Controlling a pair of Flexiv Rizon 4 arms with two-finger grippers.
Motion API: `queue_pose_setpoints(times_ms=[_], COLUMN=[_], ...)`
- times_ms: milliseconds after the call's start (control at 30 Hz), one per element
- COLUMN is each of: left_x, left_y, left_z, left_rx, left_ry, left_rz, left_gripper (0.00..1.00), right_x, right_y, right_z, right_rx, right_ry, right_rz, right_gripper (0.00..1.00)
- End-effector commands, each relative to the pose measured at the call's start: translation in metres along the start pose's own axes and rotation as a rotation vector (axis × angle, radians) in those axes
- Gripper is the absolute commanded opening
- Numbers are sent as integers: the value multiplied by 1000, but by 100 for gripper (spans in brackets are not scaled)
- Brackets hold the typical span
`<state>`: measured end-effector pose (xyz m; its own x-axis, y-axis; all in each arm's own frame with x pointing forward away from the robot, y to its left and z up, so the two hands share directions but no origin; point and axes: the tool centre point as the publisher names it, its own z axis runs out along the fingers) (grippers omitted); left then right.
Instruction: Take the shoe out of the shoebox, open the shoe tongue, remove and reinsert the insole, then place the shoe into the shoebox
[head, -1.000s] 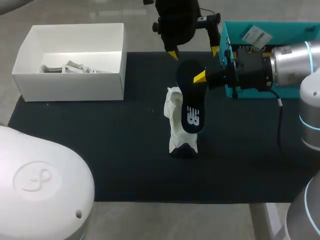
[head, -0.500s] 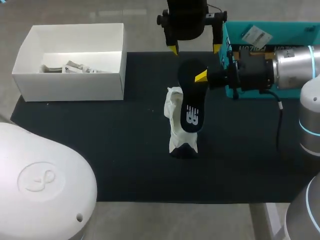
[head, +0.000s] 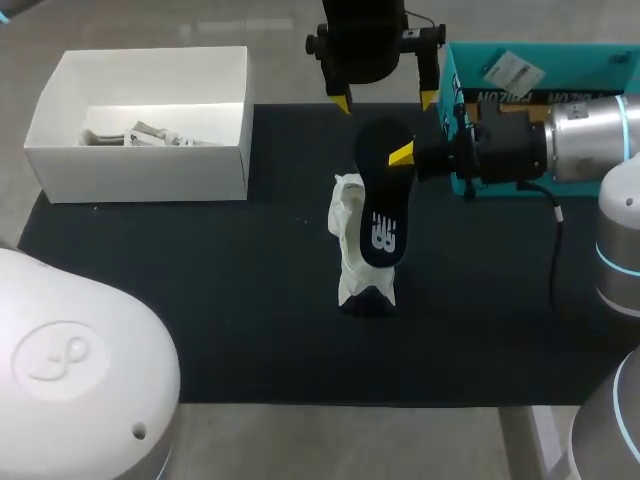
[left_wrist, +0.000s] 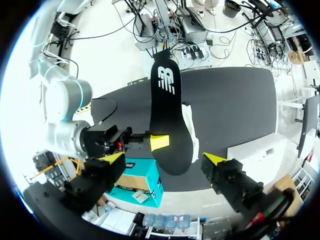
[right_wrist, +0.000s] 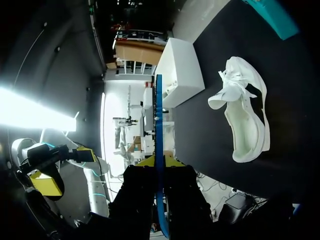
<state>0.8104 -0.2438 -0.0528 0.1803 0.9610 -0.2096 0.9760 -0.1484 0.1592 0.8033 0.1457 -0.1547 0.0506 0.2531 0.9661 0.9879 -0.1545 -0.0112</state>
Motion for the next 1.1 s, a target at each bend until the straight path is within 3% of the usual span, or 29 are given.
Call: queue_pose_setpoints(times_ms=[33, 133, 200, 333, 433, 567, 633, 700, 967, 1100], left_x=[4, 12, 23, 40, 52, 61, 62, 59, 59, 59], left_y=[0, 2, 5, 2, 1, -4, -7, -10, -10, -10], left_z=[0, -6, -14, -25, -29, -34, -37, -38, -38, -38], left_rx=[7, -6, -38, -87, -73, -42, -24, -25, -25, -25], left_ry=[-30, -160, -363, -661, -896, -1090, -1120, -1046, -1046, -1046], left_rz=[-12, -55, -114, -141, -137, -47, 29, 91, 91, 91], left_gripper=[100, 100, 100, 100, 100, 100, 100, 100, 100, 100], right_x=[0, 2, 2, 3, 4, 6, 6, 7, 6, 6], right_y=[-2, -2, -2, -2, -2, 0, 0, 0, -2, -2], right_z=[2, 2, 1, -1, -2, -4, -4, -5, -6, -4], right_rx=[-6, -5, -5, -5, 0, 5, 8, 11, 16, 9], right_ry=[-5, -6, -8, -12, -17, -24, -28, -31, -32, 36], right_rz=[2, 3, 3, 4, 3, 0, -2, -3, -6, -21], right_gripper=[0, 0, 0, 0, 0, 0, 0, 0, 0, 0])
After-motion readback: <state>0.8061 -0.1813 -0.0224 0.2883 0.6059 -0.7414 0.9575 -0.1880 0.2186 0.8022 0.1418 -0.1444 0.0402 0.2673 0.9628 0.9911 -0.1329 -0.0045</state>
